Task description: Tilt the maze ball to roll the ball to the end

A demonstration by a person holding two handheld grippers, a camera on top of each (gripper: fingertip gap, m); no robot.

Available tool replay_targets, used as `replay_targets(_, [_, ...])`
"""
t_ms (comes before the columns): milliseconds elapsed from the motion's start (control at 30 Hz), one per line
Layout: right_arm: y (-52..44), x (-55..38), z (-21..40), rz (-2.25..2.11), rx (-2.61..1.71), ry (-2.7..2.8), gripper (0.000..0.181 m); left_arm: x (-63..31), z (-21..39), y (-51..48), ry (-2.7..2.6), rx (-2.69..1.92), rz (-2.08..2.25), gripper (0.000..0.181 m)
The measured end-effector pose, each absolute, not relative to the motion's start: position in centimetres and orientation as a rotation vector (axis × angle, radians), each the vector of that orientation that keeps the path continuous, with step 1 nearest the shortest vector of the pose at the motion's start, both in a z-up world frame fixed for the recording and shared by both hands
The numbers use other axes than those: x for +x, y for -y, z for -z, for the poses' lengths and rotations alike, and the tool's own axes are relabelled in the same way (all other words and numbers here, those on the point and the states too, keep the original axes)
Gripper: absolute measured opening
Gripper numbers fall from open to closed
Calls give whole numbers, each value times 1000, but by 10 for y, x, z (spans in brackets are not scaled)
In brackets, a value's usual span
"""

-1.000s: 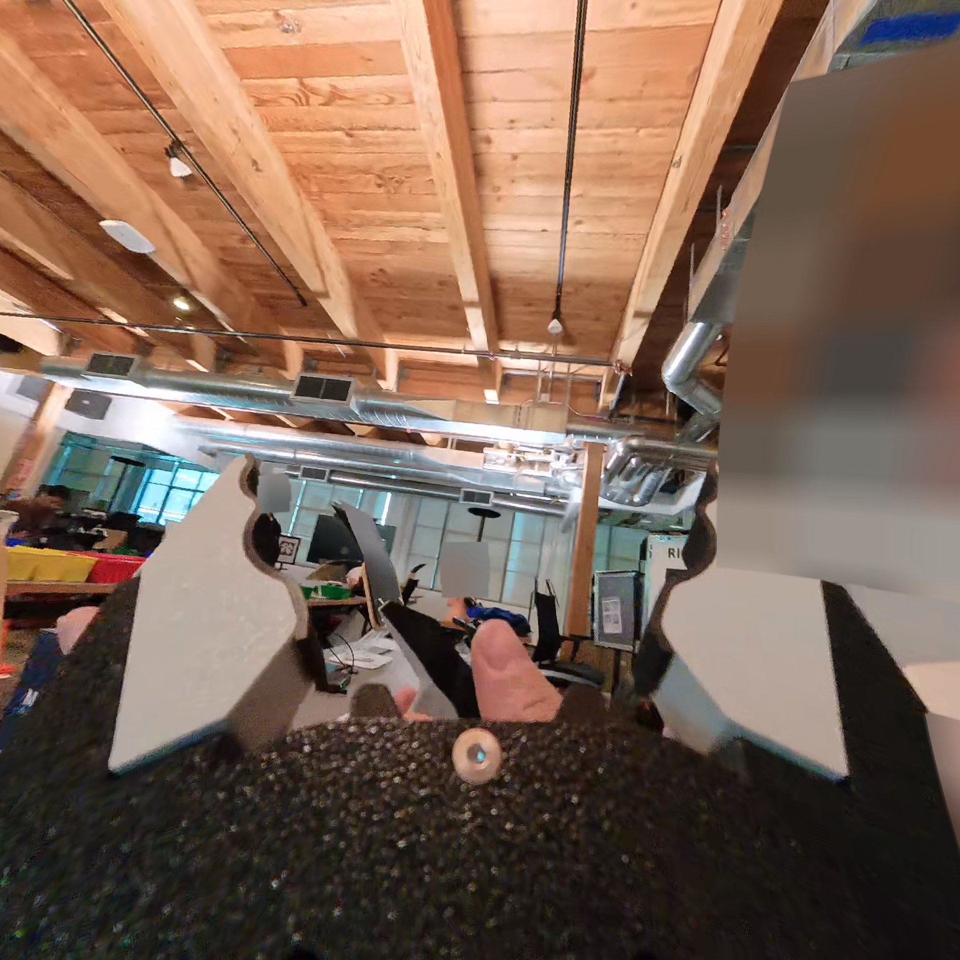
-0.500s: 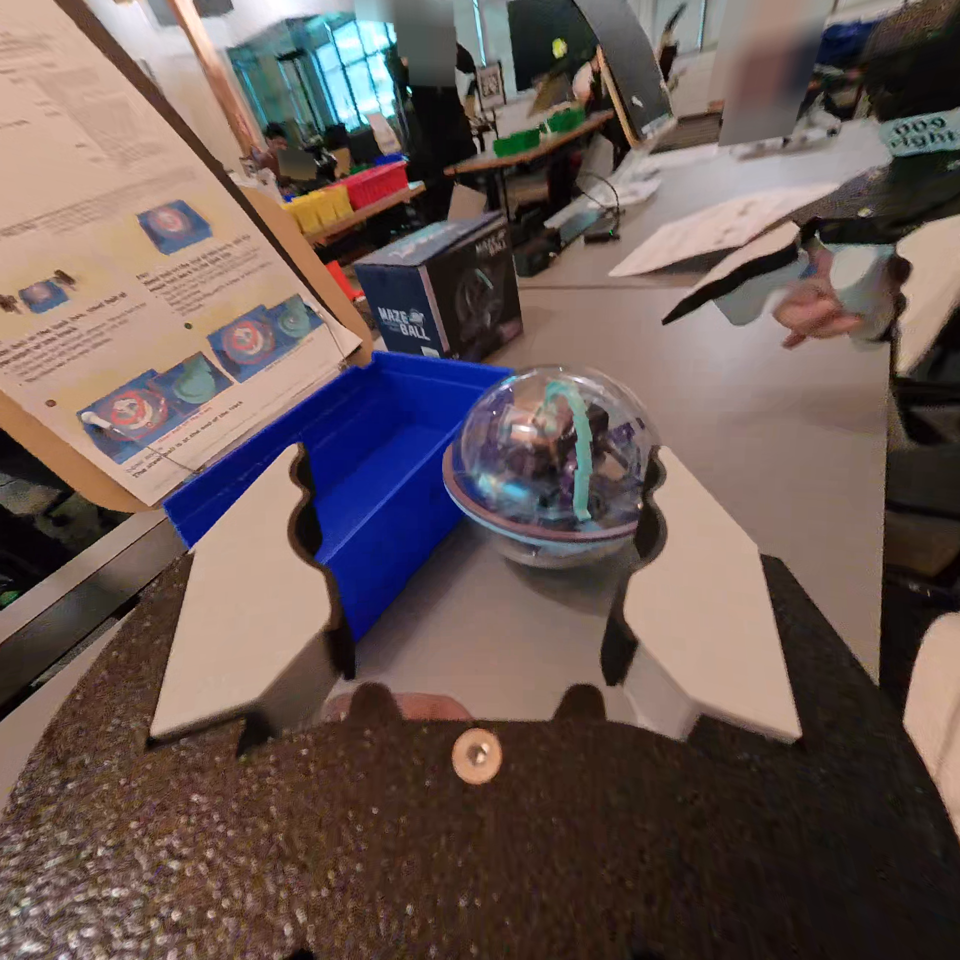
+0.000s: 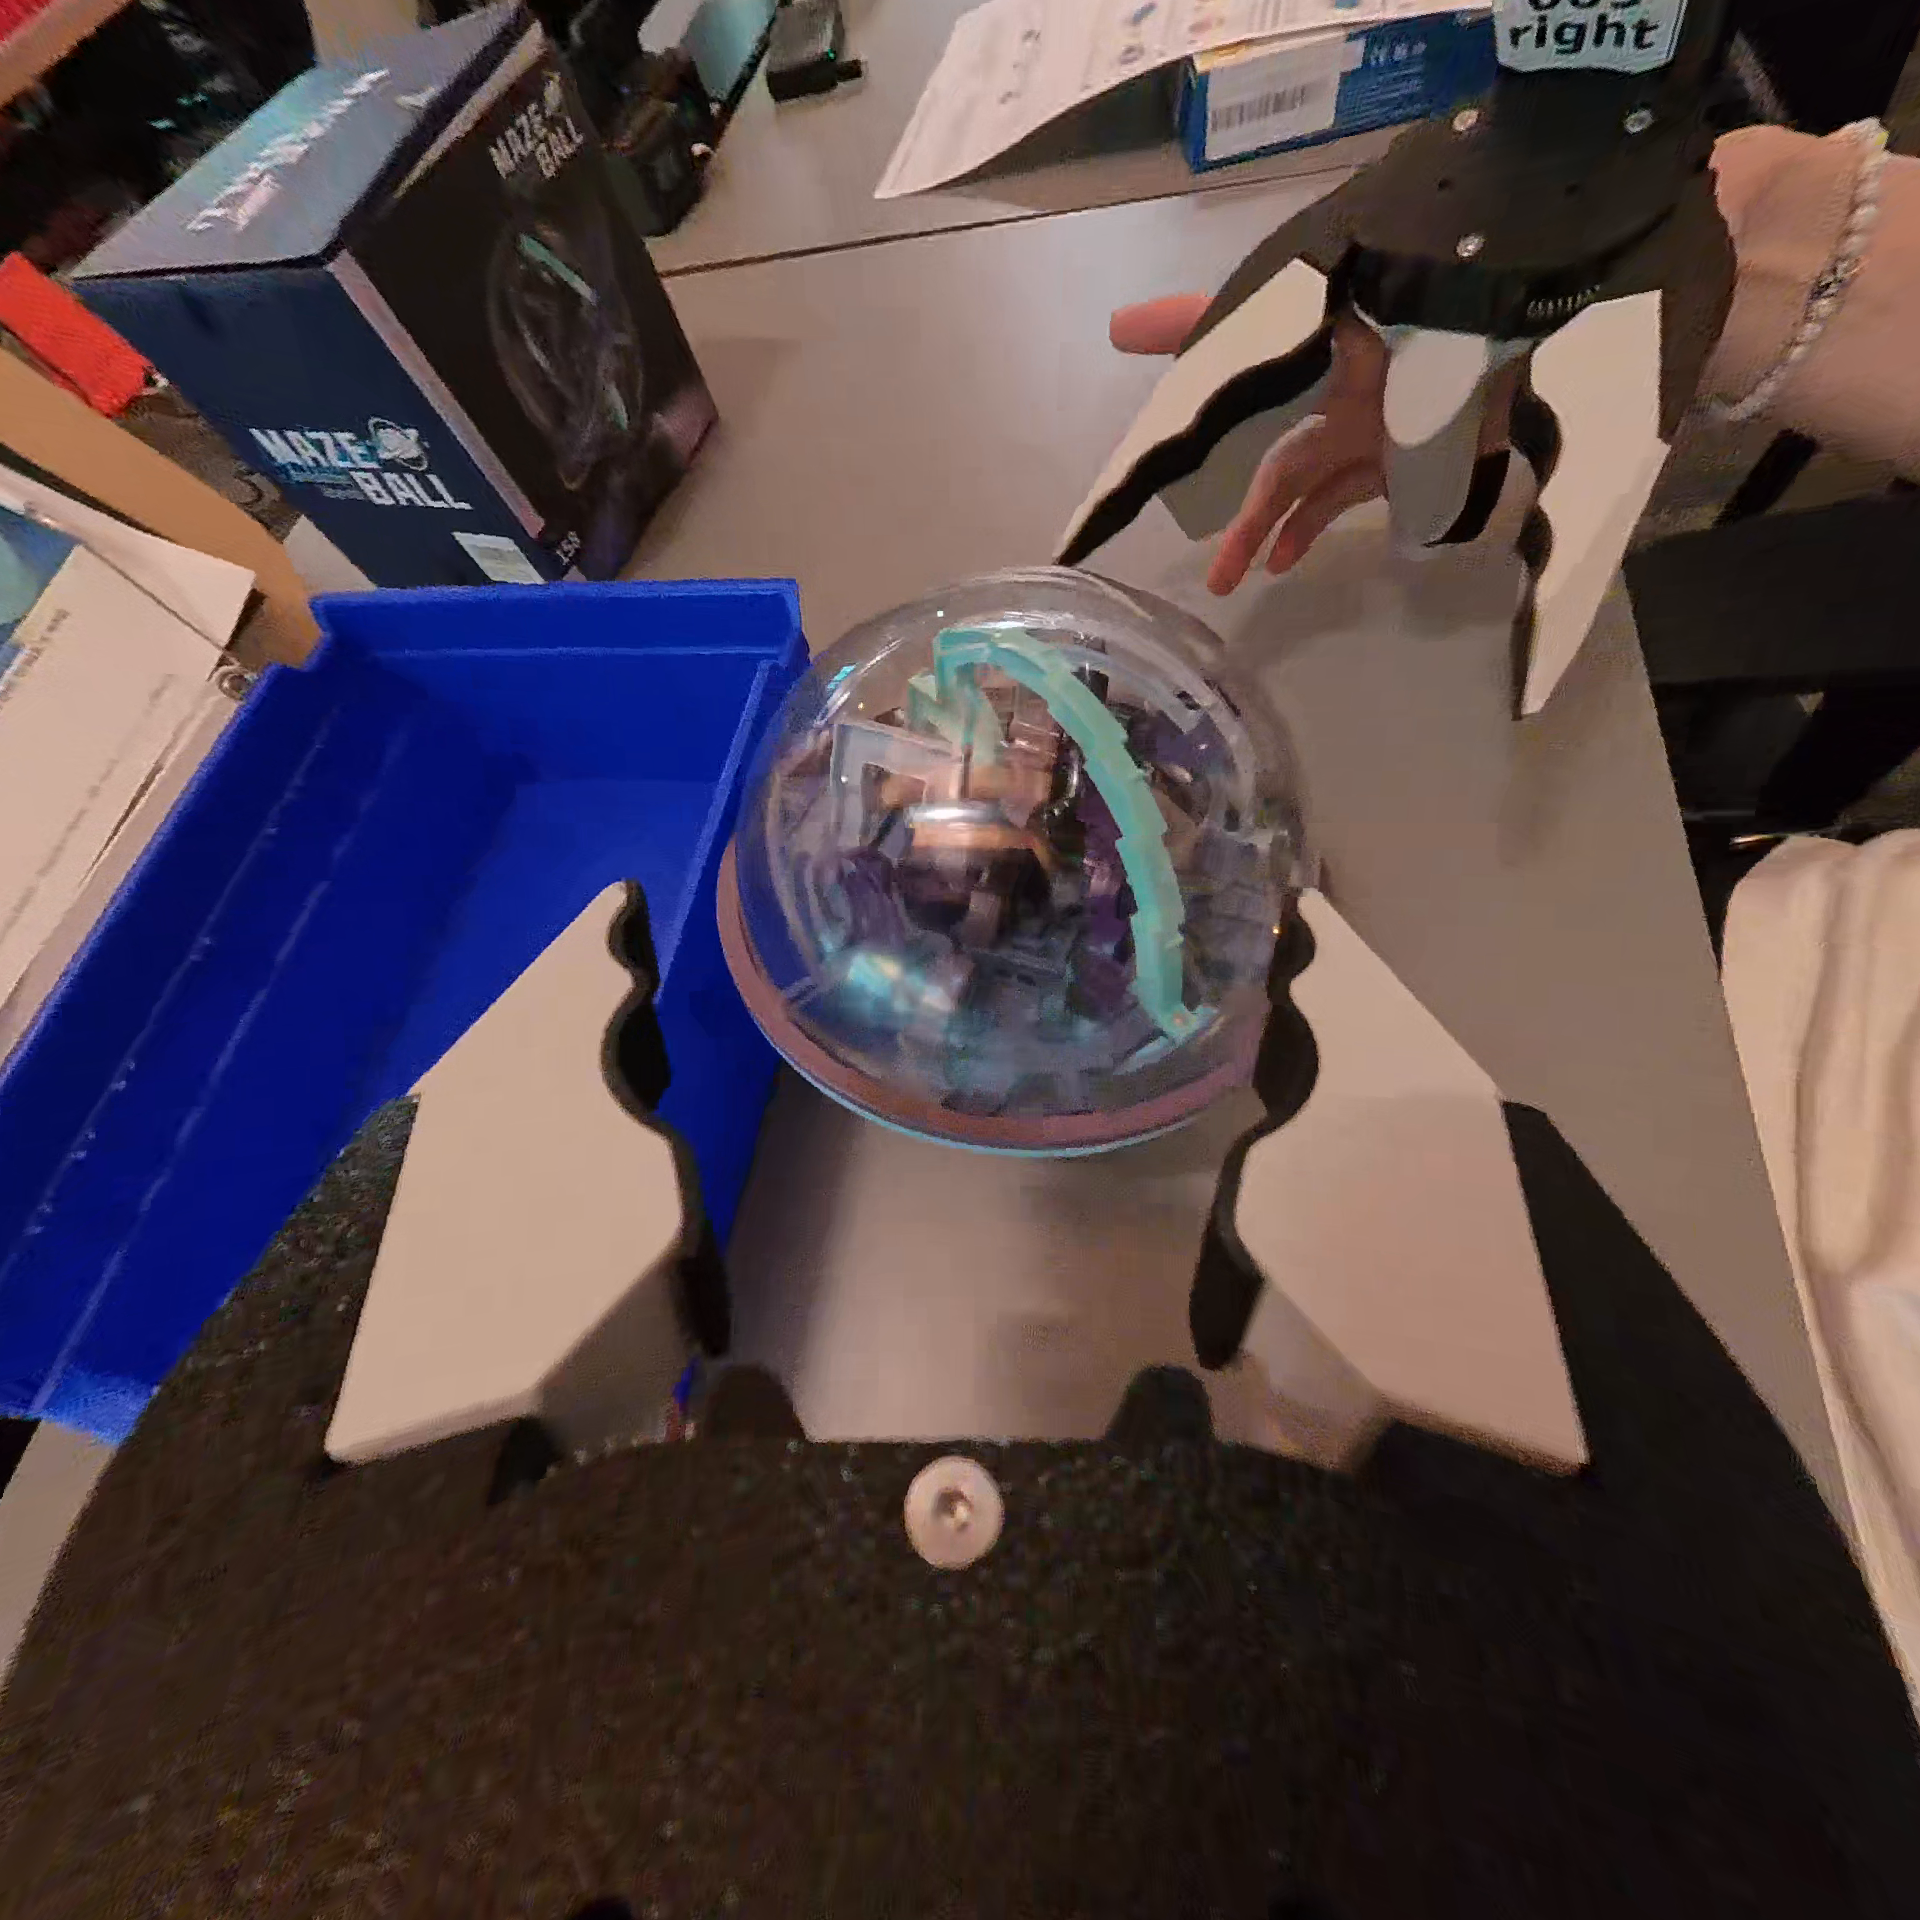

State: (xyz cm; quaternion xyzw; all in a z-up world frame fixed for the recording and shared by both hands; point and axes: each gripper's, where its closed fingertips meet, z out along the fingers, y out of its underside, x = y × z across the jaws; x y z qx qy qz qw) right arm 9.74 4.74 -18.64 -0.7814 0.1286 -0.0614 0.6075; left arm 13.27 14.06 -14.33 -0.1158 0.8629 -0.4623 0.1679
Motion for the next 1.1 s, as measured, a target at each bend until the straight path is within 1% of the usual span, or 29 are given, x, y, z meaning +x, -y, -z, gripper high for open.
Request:
replay_targets(33, [-42, 114, 190, 249, -1819, -367, 137, 137, 143, -138, -2479, -297, 1329, 107])
replay_targets(67, [-38, 126, 196, 344, -1853, -408, 145, 140, 142, -134, -2512, -266, 1352, 104])
replay_targets(100, [-38, 129, 201, 397, -1890, -392, 146, 141, 143, -130, -2566, -226, 1370, 105])
replay_targets(200, [-44, 134, 193, 467, -1813, -377, 136, 142, 154, -122, -2729, -140, 1338, 106])
replay_targets(267, [-50, 134, 194, 454, -1790, -374, 140, 146, 161, -115, -2755, -109, 1329, 116])
replay_targets(300, [-53, 134, 196, 449, -1801, -366, 140, 147, 162, -112, -2764, -107, 1354, 117])
replay_targets(367, [-59, 132, 199, 458, -1812, -330, 137, 146, 162, -106, -2778, -106, 1421, 109])
replay_targets(433, [-63, 130, 199, 474, -1808, -282, 133, 146, 162, -105, -2773, -94, 1454, 109])
replay_targets(500, [-65, 129, 204, 469, -1819, -237, 113, 147, 162, -105, -2773, -116, 1470, 109])
replay_targets(533, [-68, 128, 204, 444, -1808, -227, 111, 147, 163, -105, -2773, -143, 1476, 110])
replay_targets(733, [-79, 130, 205, 381, -1789, -233, 118, 149, 170, -114, -2727, -372, 1490, 119])
replay_targets(867, [-84, 131, 204, 343, -1799, -193, 121, 146, 181, -121, -2732, -434, 1430, 132])
replay_targets(1000, [-86, 133, 206, 248, -1851, -176, 120, 148, 191, -120, -2790, -503, 1422, 143])
replay_targets(1100, [-85, 135, 208, 179, -1860, -185, 120, 149, 192, -117, -2813, -589, 1426, 145])
